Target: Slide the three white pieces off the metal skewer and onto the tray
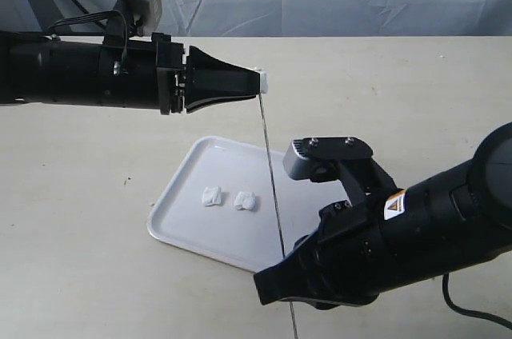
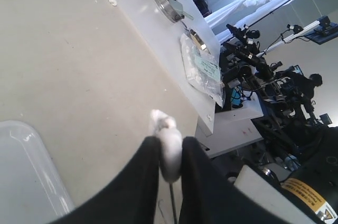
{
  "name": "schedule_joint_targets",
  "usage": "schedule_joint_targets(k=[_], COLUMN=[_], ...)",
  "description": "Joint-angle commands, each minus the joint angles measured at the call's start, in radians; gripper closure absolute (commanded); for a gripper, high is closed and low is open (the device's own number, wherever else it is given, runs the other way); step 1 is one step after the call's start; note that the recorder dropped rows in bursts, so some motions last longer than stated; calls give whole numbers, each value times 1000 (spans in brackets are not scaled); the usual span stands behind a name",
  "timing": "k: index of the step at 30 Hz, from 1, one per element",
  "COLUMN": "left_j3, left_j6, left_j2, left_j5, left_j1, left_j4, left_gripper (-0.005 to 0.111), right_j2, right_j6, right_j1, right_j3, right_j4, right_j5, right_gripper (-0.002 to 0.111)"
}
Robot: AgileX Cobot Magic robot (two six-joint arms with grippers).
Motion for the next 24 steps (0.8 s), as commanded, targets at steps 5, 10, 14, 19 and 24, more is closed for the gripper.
schedule_joint_targets(k=[5,10,14,19,24], left_j3=[-3,-3,-3,-21,-64], left_j6=[12,29,29,29,2], left_j2=[1,1,1,1,1], left_j5=[10,10,10,10,10], left_j1=[-6,-6,-6,-6,-6], left_j4=[-17,-17,-17,-17,-17], left_gripper=[107,107,107,107,107], right_j2=[-7,-7,-7,-2,-2], right_j6=[-8,-8,-8,-6,-6], right_j1=[1,1,1,1,1], right_j3=[3,3,16,65,112], right_j4=[-9,-18,-18,-15,-1], right_j5=[-4,-4,-4,-10,-12], right_gripper=[109,109,109,109,109])
